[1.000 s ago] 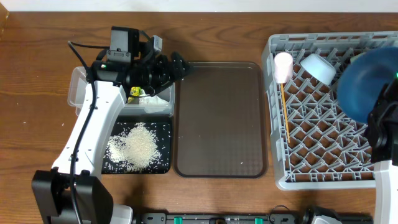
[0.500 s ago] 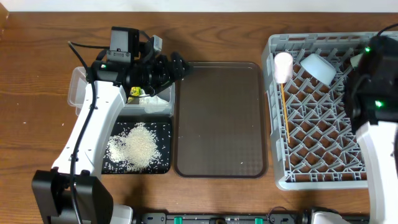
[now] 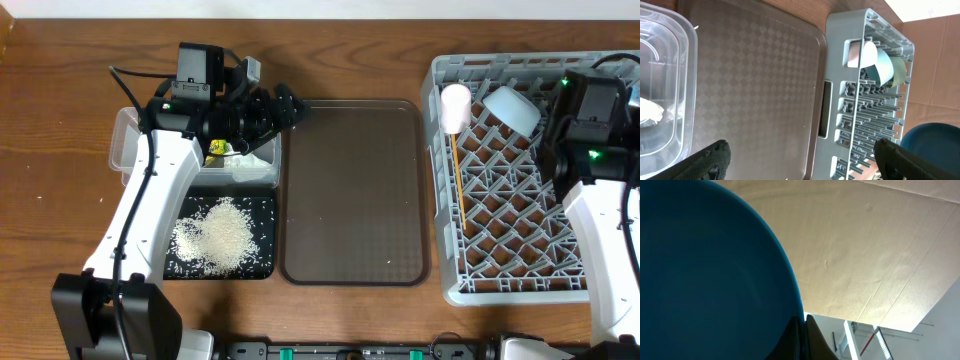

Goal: Sort waste into correct bins and load items into the dishwasher rack

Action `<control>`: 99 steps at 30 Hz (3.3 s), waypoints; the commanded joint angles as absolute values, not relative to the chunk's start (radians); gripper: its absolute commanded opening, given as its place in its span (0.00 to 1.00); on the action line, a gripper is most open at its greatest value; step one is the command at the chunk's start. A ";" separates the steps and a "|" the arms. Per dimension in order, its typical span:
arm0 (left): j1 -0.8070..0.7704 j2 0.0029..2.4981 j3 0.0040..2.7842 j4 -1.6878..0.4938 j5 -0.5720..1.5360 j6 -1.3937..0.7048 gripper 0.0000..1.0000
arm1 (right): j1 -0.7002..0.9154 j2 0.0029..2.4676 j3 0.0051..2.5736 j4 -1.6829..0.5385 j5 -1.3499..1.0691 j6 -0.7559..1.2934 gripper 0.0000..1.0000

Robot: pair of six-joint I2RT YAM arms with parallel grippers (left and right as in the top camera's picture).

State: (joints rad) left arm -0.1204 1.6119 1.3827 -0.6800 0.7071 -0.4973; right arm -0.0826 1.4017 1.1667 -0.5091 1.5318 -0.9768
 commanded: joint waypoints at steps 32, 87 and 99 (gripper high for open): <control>-0.119 1.601 1.390 -0.680 0.705 -0.498 0.94 | -0.071 1.474 1.005 -0.528 1.584 -0.735 0.01; -0.119 1.601 1.390 -0.680 0.705 -0.498 0.95 | 0.057 1.474 1.005 -0.281 1.582 -0.496 0.59; -0.119 1.601 1.390 -0.680 0.705 -0.498 0.95 | 0.171 1.474 1.005 -0.283 1.566 -0.432 0.65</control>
State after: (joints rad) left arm -0.1204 1.6119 1.3827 -0.6800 0.7071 -0.4973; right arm 0.1383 1.4715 1.0039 -0.2855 1.5517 -0.4892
